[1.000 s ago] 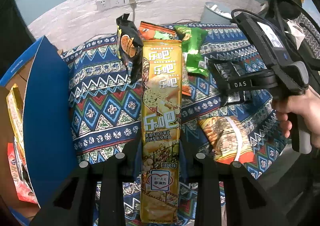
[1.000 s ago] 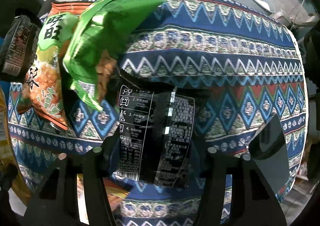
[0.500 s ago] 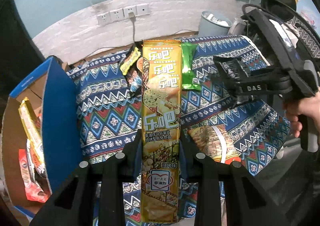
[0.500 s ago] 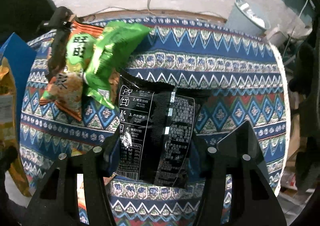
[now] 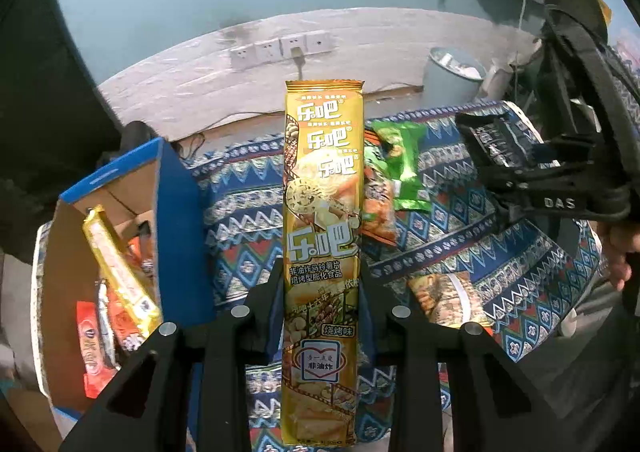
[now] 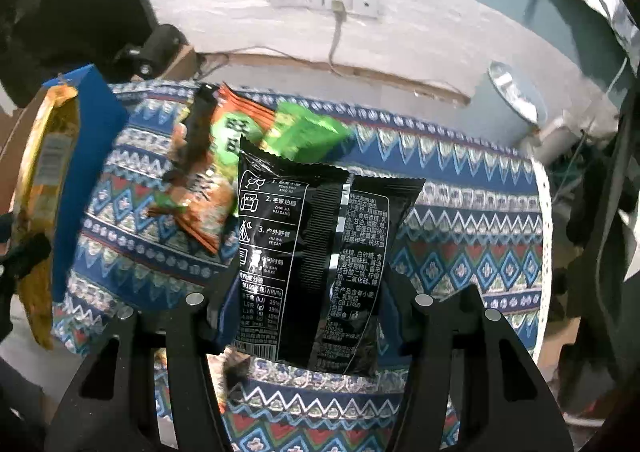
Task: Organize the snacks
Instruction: 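Carry both snacks over the box and open both tools to drop them, then move both tools back over the remaining snack pile, then grasp the striped orange bag with the right tool while the left tool grasps the black yellow-label packet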
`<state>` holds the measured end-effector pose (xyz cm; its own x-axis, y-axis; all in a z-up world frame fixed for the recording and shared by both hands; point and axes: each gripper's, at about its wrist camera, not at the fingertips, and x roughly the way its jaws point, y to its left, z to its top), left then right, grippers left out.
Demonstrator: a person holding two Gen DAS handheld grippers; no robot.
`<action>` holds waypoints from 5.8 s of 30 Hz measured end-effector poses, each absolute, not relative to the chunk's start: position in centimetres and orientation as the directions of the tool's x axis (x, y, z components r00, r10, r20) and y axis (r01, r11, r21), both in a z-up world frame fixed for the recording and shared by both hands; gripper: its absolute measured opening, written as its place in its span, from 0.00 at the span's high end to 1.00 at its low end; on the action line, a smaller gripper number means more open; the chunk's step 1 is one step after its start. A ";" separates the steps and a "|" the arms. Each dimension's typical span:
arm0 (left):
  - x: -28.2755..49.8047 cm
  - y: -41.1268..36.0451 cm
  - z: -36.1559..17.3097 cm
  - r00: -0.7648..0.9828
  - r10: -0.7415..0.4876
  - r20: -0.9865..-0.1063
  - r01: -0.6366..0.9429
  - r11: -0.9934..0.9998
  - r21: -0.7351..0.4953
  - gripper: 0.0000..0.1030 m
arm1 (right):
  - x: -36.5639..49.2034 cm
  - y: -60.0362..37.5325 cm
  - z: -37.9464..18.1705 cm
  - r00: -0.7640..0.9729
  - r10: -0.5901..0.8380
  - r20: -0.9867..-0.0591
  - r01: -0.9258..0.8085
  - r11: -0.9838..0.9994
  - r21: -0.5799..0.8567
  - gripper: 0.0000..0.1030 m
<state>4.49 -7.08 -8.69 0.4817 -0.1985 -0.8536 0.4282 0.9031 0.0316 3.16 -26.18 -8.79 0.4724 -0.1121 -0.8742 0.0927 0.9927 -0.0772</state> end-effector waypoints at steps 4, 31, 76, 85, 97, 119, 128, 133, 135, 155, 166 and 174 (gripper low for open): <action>4.9 -5.8 -7.5 0.499 -0.191 -0.845 0.401 0.916 0.030 0.69 | 3.3 -24.9 -7.7 0.503 -0.089 -0.860 0.051 0.996 -0.073 0.45; 5.8 3.5 -2.9 0.620 -0.091 -0.780 0.237 0.969 0.075 0.69 | 6.3 -11.7 -1.7 0.593 0.074 -0.802 -0.214 0.974 -0.068 0.45; 8.6 18.6 -7.2 0.583 0.098 -0.807 -0.058 0.995 0.079 0.42 | 14.6 5.8 -5.7 0.463 0.257 -0.848 -0.453 0.891 0.023 0.23; 7.6 16.0 -6.1 0.602 0.068 -0.796 0.021 0.995 0.101 0.39 | 13.7 2.8 -4.8 0.486 0.215 -0.847 -0.380 0.925 0.017 0.23; 6.2 11.6 -5.6 0.606 0.023 -0.795 0.123 0.985 0.123 0.33 | 10.3 -1.8 -4.1 0.507 0.159 -0.847 -0.308 0.951 -0.006 0.22; 2.8 -1.0 -8.7 0.488 -0.079 -0.869 0.369 0.921 0.123 0.29 | 4.0 -16.7 -9.4 0.408 0.047 -0.912 -0.029 0.999 0.039 0.21; 2.1 -3.7 -11.6 0.464 -0.033 -0.885 0.402 0.898 0.177 0.29 | 2.1 -19.9 -12.9 0.337 0.021 -0.941 0.039 0.999 0.036 0.21; 2.0 -4.7 -13.5 0.435 -0.020 -0.900 0.416 0.891 0.181 0.29 | 1.5 -20.7 -15.9 0.269 0.015 -0.963 0.063 0.997 0.033 0.21; 2.0 -5.0 -14.5 0.414 -0.014 -0.910 0.422 0.889 0.178 0.29 | 1.5 -20.9 -17.1 0.239 0.026 -0.971 0.071 0.996 0.044 0.21; 4.3 -4.8 -15.9 0.365 -0.034 -0.930 0.371 0.922 0.112 0.29 | 1.9 -20.5 -22.4 0.153 -0.022 -0.988 0.039 0.999 -0.017 0.51; 7.5 -5.0 -15.3 0.366 -0.108 -0.925 0.298 0.955 0.006 0.25 | 3.2 -22.3 -16.9 0.265 -0.035 -0.963 0.008 0.999 -0.035 0.52; 10.9 -6.7 -14.4 0.366 -0.158 -0.917 0.282 0.958 -0.052 0.21 | 5.6 -24.9 -11.6 0.362 -0.074 -0.929 -0.006 0.997 -0.081 0.52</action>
